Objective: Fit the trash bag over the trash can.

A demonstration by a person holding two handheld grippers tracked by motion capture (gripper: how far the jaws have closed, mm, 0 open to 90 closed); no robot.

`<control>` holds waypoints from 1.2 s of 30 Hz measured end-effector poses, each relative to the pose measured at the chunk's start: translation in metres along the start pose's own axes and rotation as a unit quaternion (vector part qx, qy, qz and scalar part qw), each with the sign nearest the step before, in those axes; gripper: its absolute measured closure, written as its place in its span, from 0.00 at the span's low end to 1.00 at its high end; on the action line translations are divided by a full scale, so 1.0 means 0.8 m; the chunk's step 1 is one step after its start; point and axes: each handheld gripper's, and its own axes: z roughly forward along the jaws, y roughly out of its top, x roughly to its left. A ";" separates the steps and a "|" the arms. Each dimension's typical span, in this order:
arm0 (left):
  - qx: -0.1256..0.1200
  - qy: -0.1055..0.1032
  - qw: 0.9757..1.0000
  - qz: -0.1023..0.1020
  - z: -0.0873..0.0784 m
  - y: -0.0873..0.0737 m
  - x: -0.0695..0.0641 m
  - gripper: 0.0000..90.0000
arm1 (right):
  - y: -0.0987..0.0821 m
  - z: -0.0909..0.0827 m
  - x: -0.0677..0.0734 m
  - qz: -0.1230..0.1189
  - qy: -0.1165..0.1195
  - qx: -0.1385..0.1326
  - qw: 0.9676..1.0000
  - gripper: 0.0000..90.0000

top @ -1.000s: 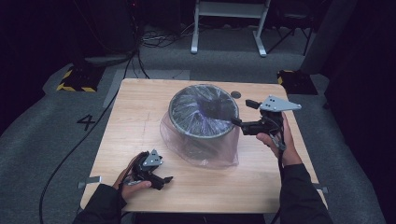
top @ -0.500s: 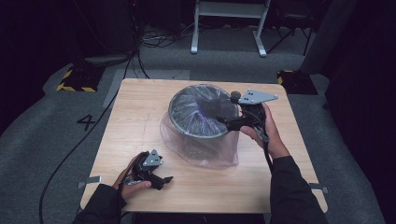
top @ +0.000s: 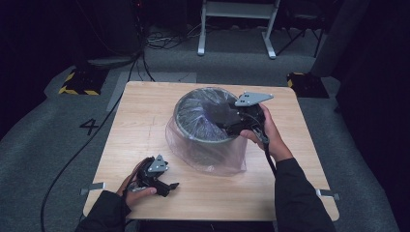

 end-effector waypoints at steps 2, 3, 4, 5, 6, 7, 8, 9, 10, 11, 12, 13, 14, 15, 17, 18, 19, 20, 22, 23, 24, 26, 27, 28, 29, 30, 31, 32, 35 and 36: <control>0.000 0.000 1.000 0.000 0.000 0.000 0.000 0.11 | 0.001 0.002 0.000 -0.003 0.007 0.003 1.000 0.18; 0.000 0.000 1.000 0.000 0.000 0.000 0.000 0.11 | 0.002 0.003 0.001 -0.006 0.012 0.007 1.000 0.18; 0.000 0.000 1.000 0.000 0.000 0.000 0.000 0.11 | 0.002 0.003 0.002 -0.008 0.014 0.009 1.000 0.18; 0.000 0.000 1.000 0.000 0.000 0.000 0.000 0.11 | 0.003 0.004 0.003 -0.010 0.017 0.012 1.000 0.18; 0.000 0.000 1.000 0.000 0.000 0.000 0.000 0.11 | 0.005 0.005 0.004 -0.009 0.018 0.015 1.000 0.18; 0.000 0.000 1.000 0.000 0.000 0.000 0.000 0.11 | 0.007 0.006 0.004 -0.008 0.021 0.022 1.000 0.18; 0.000 0.000 1.000 0.000 0.000 0.000 0.000 0.11 | 0.009 0.008 0.005 -0.008 0.021 0.029 0.999 0.18; 0.000 0.000 1.000 0.000 0.000 0.000 0.000 0.11 | 0.011 0.010 0.006 -0.007 0.021 0.035 0.999 0.18; 0.000 0.000 1.000 0.000 0.000 0.000 0.000 0.11 | 0.013 0.012 0.006 -0.004 0.020 0.045 0.999 0.18; 0.000 0.000 1.000 0.000 0.000 0.000 0.000 0.11 | 0.015 0.014 0.006 -0.002 0.020 0.054 0.998 0.18; 0.000 0.000 1.000 0.000 0.000 0.000 0.000 0.11 | 0.017 0.016 0.007 -0.003 0.020 0.060 0.998 0.18; 0.000 0.000 1.000 0.000 0.000 0.000 0.000 0.11 | 0.019 0.018 0.008 -0.005 0.020 0.067 0.998 0.18; 0.000 0.000 1.000 0.000 0.000 0.000 0.000 0.11 | 0.020 0.019 0.008 -0.005 0.018 0.072 0.997 0.18; 0.000 0.000 1.000 0.000 0.000 0.000 0.000 0.11 | 0.021 0.021 0.008 -0.006 0.018 0.078 0.997 0.18; 0.000 0.000 1.000 0.000 0.000 0.000 0.000 0.11 | 0.022 0.025 0.007 -0.005 0.018 0.093 0.995 0.18; 0.001 0.000 1.000 0.000 0.000 0.000 0.000 0.11 | 0.022 0.028 0.007 -0.004 0.016 0.099 0.995 0.18; 0.000 0.000 1.000 0.000 0.000 0.000 0.000 0.11 | 0.023 0.030 0.007 -0.005 0.012 0.105 0.994 0.18; 0.000 0.000 1.000 0.000 0.000 0.000 0.000 0.11 | 0.024 0.031 0.007 -0.005 0.013 0.111 0.994 0.18; 0.000 0.000 1.000 0.000 0.000 0.000 0.000 0.11 | 0.024 0.035 0.008 -0.007 0.013 0.125 0.992 0.18; 0.000 0.000 1.000 0.000 0.000 0.000 0.000 0.11 | 0.025 0.037 0.008 -0.007 0.010 0.130 0.991 0.18; 0.000 0.000 1.000 0.000 0.000 0.000 0.000 0.11 | 0.025 0.038 0.008 -0.006 0.008 0.139 0.990 0.18; 0.000 0.000 1.000 0.000 0.000 0.000 0.000 0.11 | 0.024 0.042 0.007 -0.005 0.012 0.152 0.988 0.19; 0.000 0.000 1.000 0.000 0.000 0.000 0.000 0.11 | 0.024 0.044 0.008 -0.005 0.014 0.159 0.987 0.20; 0.000 0.000 1.000 0.000 0.000 0.000 0.000 0.11 | 0.024 0.045 0.008 -0.006 0.013 0.163 0.987 0.20; 0.000 0.000 1.000 0.000 0.000 0.000 0.000 0.11 | 0.025 0.046 0.008 -0.009 0.012 0.167 0.986 0.19; 0.000 0.000 1.000 0.000 0.000 0.000 0.000 0.11 | 0.025 0.047 0.008 -0.010 0.014 0.173 0.985 0.20; 0.000 0.000 1.000 0.000 0.000 0.000 0.000 0.11 | 0.026 0.048 0.008 -0.009 0.017 0.179 0.984 0.20; 0.000 -0.001 1.000 0.000 0.000 0.000 0.000 0.11 | 0.026 0.050 0.008 -0.008 0.018 0.185 0.983 0.20; 0.000 -0.001 1.000 0.000 0.000 0.000 0.000 0.11 | 0.028 0.053 0.007 -0.008 0.025 0.207 0.978 0.20; 0.000 0.000 1.000 0.000 0.000 0.000 0.000 0.11 | 0.028 0.055 0.007 -0.006 0.023 0.214 0.977 0.20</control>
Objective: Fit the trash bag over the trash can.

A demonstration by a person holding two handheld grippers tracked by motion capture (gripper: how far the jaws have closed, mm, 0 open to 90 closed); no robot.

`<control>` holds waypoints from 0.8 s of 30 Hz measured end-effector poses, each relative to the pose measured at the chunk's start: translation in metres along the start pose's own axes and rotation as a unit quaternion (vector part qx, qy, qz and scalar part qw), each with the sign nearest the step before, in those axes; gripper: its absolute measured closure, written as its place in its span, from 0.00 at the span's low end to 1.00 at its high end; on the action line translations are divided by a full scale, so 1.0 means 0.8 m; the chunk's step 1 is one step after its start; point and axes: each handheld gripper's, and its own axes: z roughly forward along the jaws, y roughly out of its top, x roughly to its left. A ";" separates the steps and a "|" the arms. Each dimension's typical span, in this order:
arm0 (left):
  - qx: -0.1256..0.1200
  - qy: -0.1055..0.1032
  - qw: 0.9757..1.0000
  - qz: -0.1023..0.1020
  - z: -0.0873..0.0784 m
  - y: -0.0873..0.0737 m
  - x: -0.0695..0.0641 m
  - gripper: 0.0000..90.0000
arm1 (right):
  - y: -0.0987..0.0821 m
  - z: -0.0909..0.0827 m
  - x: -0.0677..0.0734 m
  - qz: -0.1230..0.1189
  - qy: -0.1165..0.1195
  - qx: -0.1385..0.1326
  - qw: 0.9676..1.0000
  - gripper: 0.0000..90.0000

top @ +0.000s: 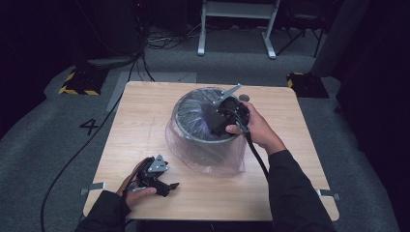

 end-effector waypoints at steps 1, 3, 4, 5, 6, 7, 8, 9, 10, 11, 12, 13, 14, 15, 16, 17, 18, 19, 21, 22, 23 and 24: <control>0.000 0.000 1.000 0.000 0.000 0.000 0.000 0.11 | 0.001 0.001 0.000 0.000 0.002 0.004 1.000 0.20; 0.000 0.000 1.000 0.000 0.000 0.000 0.000 0.11 | 0.002 0.001 0.000 0.001 0.006 0.012 1.000 0.20; 0.000 0.000 1.000 0.000 0.000 0.000 0.000 0.11 | 0.002 0.002 0.000 0.002 0.005 0.013 1.000 0.20; 0.000 0.000 1.000 0.000 0.000 0.000 0.000 0.11 | 0.002 0.002 0.000 0.003 0.006 0.013 1.000 0.20; 0.000 0.000 1.000 0.000 0.000 0.000 0.000 0.11 | 0.002 0.001 0.000 0.002 0.006 0.010 1.000 0.20; 0.000 0.000 1.000 0.000 0.000 0.000 0.000 0.11 | 0.001 0.001 -0.001 0.003 0.009 0.008 1.000 0.20; 0.000 0.000 1.000 0.000 0.000 0.000 0.000 0.11 | 0.001 0.001 -0.001 0.004 0.009 0.006 1.000 0.20; 0.000 0.000 1.000 0.000 0.000 0.000 0.000 0.11 | 0.001 0.001 -0.001 0.005 0.007 0.003 1.000 0.20; 0.000 0.000 1.000 0.000 0.000 0.000 0.000 0.11 | 0.001 0.000 -0.001 0.007 0.008 0.000 1.000 0.20; 0.000 0.000 1.000 0.000 0.000 0.000 0.000 0.11 | 0.000 -0.001 -0.001 0.007 0.009 -0.004 1.000 0.20; 0.000 0.000 1.000 0.000 0.000 0.000 0.000 0.11 | -0.001 -0.001 -0.001 0.008 0.010 -0.009 1.000 0.20; 0.000 0.000 1.000 0.000 0.000 0.000 0.000 0.11 | -0.001 -0.002 -0.001 0.010 0.007 -0.015 1.000 0.20; 0.000 0.000 1.000 0.000 0.000 0.000 0.000 0.11 | -0.002 -0.003 -0.001 0.012 0.007 -0.022 1.000 0.20; 0.000 0.000 1.000 0.000 0.000 0.000 0.000 0.11 | -0.003 -0.005 -0.001 0.014 0.004 -0.028 0.999 0.20; 0.000 0.000 1.000 0.000 0.000 0.000 0.000 0.11 | -0.004 -0.006 -0.001 0.014 -0.001 -0.037 0.999 0.20; 0.000 0.000 1.000 0.000 0.000 0.000 0.000 0.11 | -0.005 -0.008 -0.001 0.015 -0.006 -0.046 0.999 0.21; 0.000 0.000 1.000 0.000 0.000 0.000 0.000 0.11 | -0.006 -0.010 -0.001 0.017 -0.009 -0.054 0.998 0.21; 0.000 0.000 1.000 0.000 0.000 0.000 0.000 0.11 | -0.008 -0.012 0.000 0.017 -0.015 -0.064 0.998 0.21; 0.000 0.000 1.000 0.000 0.000 0.000 0.000 0.11 | -0.010 -0.018 0.000 0.019 -0.020 -0.087 0.996 0.21; 0.000 0.000 1.000 0.000 0.000 0.000 0.000 0.11 | -0.012 -0.022 0.001 0.020 -0.023 -0.099 0.995 0.21; 0.000 0.000 1.000 0.000 0.000 0.000 0.000 0.11 | -0.014 -0.026 0.000 0.021 -0.025 -0.110 0.993 0.21; 0.000 0.000 1.000 0.000 0.000 0.000 0.000 0.11 | -0.015 -0.029 0.000 0.019 -0.029 -0.118 0.992 0.21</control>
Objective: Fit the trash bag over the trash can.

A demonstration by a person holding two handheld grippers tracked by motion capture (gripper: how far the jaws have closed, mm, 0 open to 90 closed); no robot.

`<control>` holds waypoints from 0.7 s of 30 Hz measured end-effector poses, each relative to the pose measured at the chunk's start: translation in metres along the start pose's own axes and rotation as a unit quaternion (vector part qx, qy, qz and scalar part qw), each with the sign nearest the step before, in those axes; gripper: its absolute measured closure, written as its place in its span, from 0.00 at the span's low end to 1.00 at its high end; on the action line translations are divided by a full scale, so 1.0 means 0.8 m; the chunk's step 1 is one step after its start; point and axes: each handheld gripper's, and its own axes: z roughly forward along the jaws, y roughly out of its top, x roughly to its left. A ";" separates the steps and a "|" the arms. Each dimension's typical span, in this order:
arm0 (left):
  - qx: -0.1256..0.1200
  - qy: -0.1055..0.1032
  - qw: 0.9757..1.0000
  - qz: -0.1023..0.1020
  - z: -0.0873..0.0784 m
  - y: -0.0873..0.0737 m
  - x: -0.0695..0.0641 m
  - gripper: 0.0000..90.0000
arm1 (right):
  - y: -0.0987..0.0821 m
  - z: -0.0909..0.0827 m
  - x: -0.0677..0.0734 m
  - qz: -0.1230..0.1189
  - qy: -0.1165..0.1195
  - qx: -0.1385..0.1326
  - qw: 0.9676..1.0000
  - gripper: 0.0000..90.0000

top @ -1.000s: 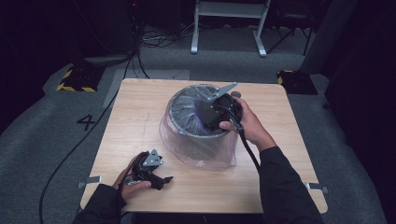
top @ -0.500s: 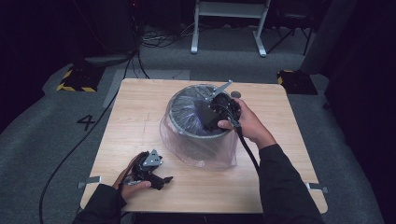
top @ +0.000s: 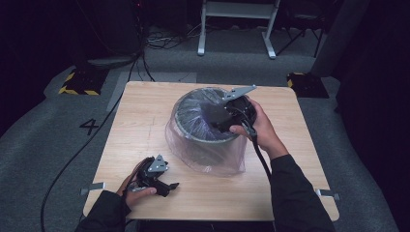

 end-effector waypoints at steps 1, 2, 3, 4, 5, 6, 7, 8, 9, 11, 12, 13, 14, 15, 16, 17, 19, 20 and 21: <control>0.000 0.000 1.000 0.000 0.000 0.000 0.000 0.11 | -0.001 -0.004 0.000 -0.003 -0.005 -0.009 1.000 0.21; 0.000 0.000 1.000 0.000 0.000 0.000 0.000 0.11 | -0.002 -0.009 0.000 -0.003 -0.008 -0.019 1.000 0.21; 0.000 0.000 1.000 0.000 0.000 0.000 0.000 0.11 | -0.003 -0.014 0.000 -0.003 -0.010 -0.031 0.999 0.21; 0.000 0.000 1.000 0.000 0.000 0.000 0.000 0.11 | -0.004 -0.017 0.000 -0.002 -0.008 -0.037 0.999 0.21; 0.000 0.000 1.000 0.000 0.000 0.000 0.000 0.11 | -0.006 -0.022 0.001 -0.002 -0.008 -0.045 0.999 0.21; 0.000 0.000 1.000 0.000 0.000 0.000 0.000 0.11 | -0.007 -0.026 0.002 -0.003 -0.009 -0.050 0.999 0.21; 0.000 0.000 1.000 0.000 0.000 0.000 0.000 0.11 | -0.009 -0.029 0.002 -0.006 -0.012 -0.054 0.998 0.21; 0.000 0.000 1.000 0.000 0.000 0.000 0.000 0.11 | -0.011 -0.034 0.003 -0.007 -0.016 -0.059 0.998 0.21; 0.000 0.000 1.000 0.000 0.000 0.000 0.000 0.11 | -0.013 -0.038 0.004 -0.006 -0.016 -0.067 0.998 0.21; 0.000 0.000 1.000 0.000 0.000 0.000 0.000 0.11 | -0.017 -0.048 0.005 -0.009 -0.018 -0.077 0.997 0.21; 0.000 0.000 1.000 0.000 0.000 0.000 0.000 0.11 | -0.020 -0.053 0.006 -0.010 -0.018 -0.083 0.996 0.21; 0.000 -0.001 1.000 0.000 0.000 0.000 0.000 0.11 | -0.022 -0.057 0.006 -0.009 -0.017 -0.086 0.996 0.21; -0.001 -0.001 1.000 0.000 0.000 0.000 0.000 0.11 | -0.025 -0.061 0.006 -0.011 -0.016 -0.090 0.996 0.21; 0.000 -0.001 1.000 -0.001 0.000 0.000 0.000 0.11 | -0.028 -0.065 0.007 -0.013 -0.018 -0.093 0.995 0.21; -0.001 -0.001 1.000 0.000 0.000 0.000 0.000 0.11 | -0.031 -0.069 0.008 -0.015 -0.020 -0.094 0.995 0.21; -0.001 -0.002 1.000 0.001 0.000 0.000 0.000 0.11 | -0.034 -0.072 0.008 -0.017 -0.022 -0.096 0.995 0.21; 0.000 -0.003 1.000 0.001 0.001 0.000 0.001 0.11 | -0.040 -0.079 0.008 -0.017 -0.022 -0.099 0.995 0.21; 0.000 -0.004 1.000 0.001 0.001 0.001 0.001 0.11 | -0.043 -0.082 0.007 -0.018 -0.024 -0.101 0.994 0.21; 0.000 -0.004 1.000 0.001 0.001 0.001 0.001 0.11 | -0.045 -0.084 0.007 -0.018 -0.023 -0.102 0.994 0.21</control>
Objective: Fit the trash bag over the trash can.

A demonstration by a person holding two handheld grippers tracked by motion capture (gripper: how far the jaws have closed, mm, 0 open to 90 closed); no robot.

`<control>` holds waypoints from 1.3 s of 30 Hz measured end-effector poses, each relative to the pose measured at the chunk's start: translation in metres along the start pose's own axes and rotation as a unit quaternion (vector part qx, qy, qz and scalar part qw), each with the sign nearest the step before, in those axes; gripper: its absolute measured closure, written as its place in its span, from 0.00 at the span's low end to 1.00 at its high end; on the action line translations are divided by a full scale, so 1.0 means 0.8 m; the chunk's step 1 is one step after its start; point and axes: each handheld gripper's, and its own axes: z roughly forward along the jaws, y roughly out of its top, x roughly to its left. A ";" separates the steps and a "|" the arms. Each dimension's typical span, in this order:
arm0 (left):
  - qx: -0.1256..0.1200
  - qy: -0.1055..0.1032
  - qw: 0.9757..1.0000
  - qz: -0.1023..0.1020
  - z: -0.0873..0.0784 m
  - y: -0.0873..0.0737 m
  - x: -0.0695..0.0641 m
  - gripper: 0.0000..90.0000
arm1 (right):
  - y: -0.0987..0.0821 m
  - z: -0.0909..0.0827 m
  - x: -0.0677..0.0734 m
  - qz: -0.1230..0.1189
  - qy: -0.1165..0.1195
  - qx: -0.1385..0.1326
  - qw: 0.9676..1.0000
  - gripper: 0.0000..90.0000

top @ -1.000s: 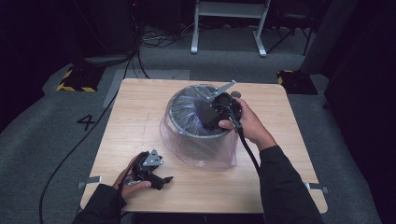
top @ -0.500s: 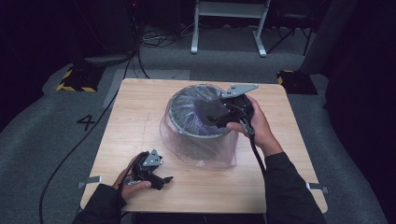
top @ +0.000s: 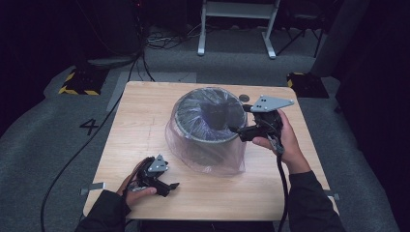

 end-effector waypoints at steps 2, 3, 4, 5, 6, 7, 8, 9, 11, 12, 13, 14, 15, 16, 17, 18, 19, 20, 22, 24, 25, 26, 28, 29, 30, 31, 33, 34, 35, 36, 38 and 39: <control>0.000 0.000 1.000 0.000 0.000 0.000 0.000 0.11 | -0.004 -0.006 0.000 -0.002 -0.002 -0.001 1.000 0.21; 0.000 0.000 1.000 0.000 0.000 0.000 0.000 0.11 | -0.006 -0.008 0.001 -0.005 -0.005 0.000 1.000 0.20; 0.000 0.000 1.000 0.000 0.000 0.000 0.000 0.11 | -0.009 -0.011 0.001 -0.005 -0.008 -0.001 1.000 0.20; 0.000 0.000 1.000 0.000 0.000 0.000 0.000 0.11 | -0.011 -0.014 0.001 -0.005 -0.009 -0.003 1.000 0.20; 0.000 0.000 1.000 0.000 0.000 0.000 0.000 0.11 | -0.013 -0.016 0.000 -0.004 -0.009 -0.004 1.000 0.20; 0.000 0.000 1.000 0.000 0.000 0.000 0.000 0.11 | -0.014 -0.018 0.001 -0.005 -0.009 -0.005 1.000 0.20; 0.000 0.000 1.000 0.000 0.000 0.000 0.000 0.11 | -0.016 -0.021 0.001 -0.005 -0.012 -0.005 1.000 0.20; 0.000 0.000 1.000 0.000 0.000 0.000 0.000 0.11 | -0.018 -0.023 0.002 -0.006 -0.014 -0.005 1.000 0.20; 0.000 0.000 1.000 0.000 0.000 0.000 0.000 0.11 | -0.023 -0.028 0.003 -0.007 -0.016 -0.008 1.000 0.20; 0.000 0.000 1.000 0.000 0.000 0.000 0.000 0.11 | -0.025 -0.030 0.004 -0.007 -0.017 -0.009 1.000 0.20; 0.000 0.000 1.000 0.000 0.000 0.000 0.000 0.11 | -0.028 -0.032 0.005 -0.009 -0.019 -0.008 1.000 0.20; 0.000 0.000 1.000 0.000 0.000 0.000 0.000 0.11 | -0.032 -0.035 0.007 -0.010 -0.022 -0.007 1.000 0.20; 0.000 0.000 1.000 0.000 0.000 0.000 0.000 0.11 | -0.035 -0.036 0.007 -0.010 -0.025 -0.007 1.000 0.20; 0.000 0.000 1.000 0.000 0.000 0.000 0.000 0.11 | -0.039 -0.038 0.008 -0.011 -0.027 -0.005 1.000 0.20; 0.000 0.000 1.000 0.000 0.000 0.000 0.000 0.11 | -0.043 -0.040 0.009 -0.012 -0.030 -0.004 0.999 0.20; 0.000 0.000 1.000 0.000 0.000 0.000 0.000 0.11 | -0.048 -0.040 0.011 -0.013 -0.033 -0.002 0.999 0.20; 0.000 0.000 1.000 0.000 0.000 0.000 0.000 0.11 | -0.052 -0.041 0.012 -0.014 -0.034 0.001 0.999 0.20; 0.000 -0.001 1.000 0.001 0.000 0.000 0.000 0.11 | -0.057 -0.041 0.013 -0.015 -0.035 0.002 0.999 0.20; 0.001 -0.001 1.000 0.001 0.000 0.000 0.000 0.11 | -0.067 -0.041 0.015 -0.017 -0.039 0.009 0.999 0.20; 0.002 -0.001 1.000 0.001 0.000 0.001 0.000 0.10 | -0.077 -0.040 0.016 -0.016 -0.041 0.015 0.999 0.20; 0.001 -0.001 1.000 0.001 0.000 0.001 0.000 0.10 | -0.082 -0.039 0.016 -0.015 -0.040 0.018 0.999 0.20; 0.001 -0.001 1.000 0.001 0.000 0.001 0.000 0.10 | -0.087 -0.038 0.017 -0.016 -0.040 0.020 0.999 0.20; 0.002 -0.001 1.000 0.001 0.000 0.001 0.000 0.10 | -0.097 -0.037 0.017 -0.011 -0.041 0.025 0.999 0.20; 0.002 -0.001 1.000 0.001 0.000 0.001 0.000 0.10 | -0.102 -0.036 0.018 -0.009 -0.040 0.027 0.999 0.20; 0.001 -0.001 1.000 0.001 0.000 0.001 0.000 0.10 | -0.108 -0.035 0.019 -0.009 -0.041 0.030 0.999 0.20; 0.001 -0.001 1.000 0.001 0.000 0.001 0.000 0.10 | -0.113 -0.034 0.019 -0.009 -0.042 0.032 0.999 0.20; 0.001 -0.001 1.000 0.001 0.000 0.001 0.000 0.10 | -0.124 -0.032 0.021 -0.008 -0.042 0.036 0.998 0.20; 0.001 -0.001 1.000 0.001 0.000 0.001 0.000 0.10 | -0.131 -0.030 0.022 -0.005 -0.042 0.039 0.998 0.20; 0.001 -0.001 1.000 0.001 0.000 0.001 0.000 0.10 | -0.138 -0.029 0.023 -0.004 -0.041 0.044 0.998 0.20; 0.002 -0.001 1.000 0.001 0.000 0.001 0.000 0.10 | -0.145 -0.027 0.023 -0.005 -0.041 0.049 0.998 0.20; 0.001 -0.001 1.000 0.001 0.000 0.001 0.000 0.10 | -0.160 -0.024 0.024 -0.002 -0.043 0.057 0.997 0.19; 0.002 -0.001 1.000 0.001 0.000 0.001 0.000 0.10 | -0.168 -0.022 0.023 0.001 -0.043 0.062 0.997 0.20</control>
